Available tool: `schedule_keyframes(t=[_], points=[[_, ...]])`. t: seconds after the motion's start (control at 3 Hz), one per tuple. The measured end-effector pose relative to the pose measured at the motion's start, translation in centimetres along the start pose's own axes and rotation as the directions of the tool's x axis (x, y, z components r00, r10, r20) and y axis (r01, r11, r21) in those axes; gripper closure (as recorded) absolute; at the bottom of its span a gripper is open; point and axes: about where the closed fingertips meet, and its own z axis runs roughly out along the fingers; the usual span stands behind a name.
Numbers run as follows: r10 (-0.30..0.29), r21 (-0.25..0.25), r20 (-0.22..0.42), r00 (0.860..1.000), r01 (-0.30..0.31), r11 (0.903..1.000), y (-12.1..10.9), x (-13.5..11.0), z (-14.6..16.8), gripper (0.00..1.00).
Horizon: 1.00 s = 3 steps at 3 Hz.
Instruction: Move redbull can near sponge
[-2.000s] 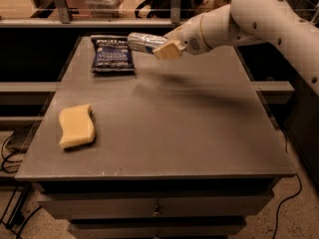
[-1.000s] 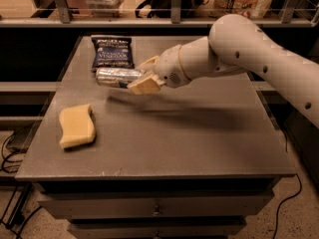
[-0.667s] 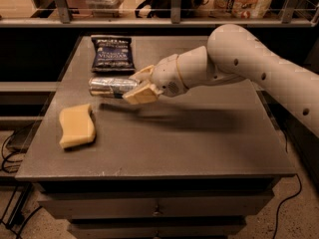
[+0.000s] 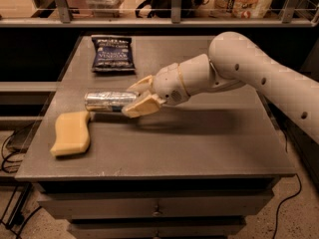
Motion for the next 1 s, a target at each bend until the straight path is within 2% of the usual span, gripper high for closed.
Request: schedule_keyframes(t=[0.33,0.67,1.0], points=[[0.009,0.007,-0.003,1.000,-0.009,0.9999,0.05,0.45,-0.10,0.12],[0.007,0.003,-0.003,1.000,-0.007,1.0000,0.14,0.36,0.08,0.00],[0.007,0.003,-0.003,1.000,-0.007,1.0000,0.14,0.36,0.09,0.00]])
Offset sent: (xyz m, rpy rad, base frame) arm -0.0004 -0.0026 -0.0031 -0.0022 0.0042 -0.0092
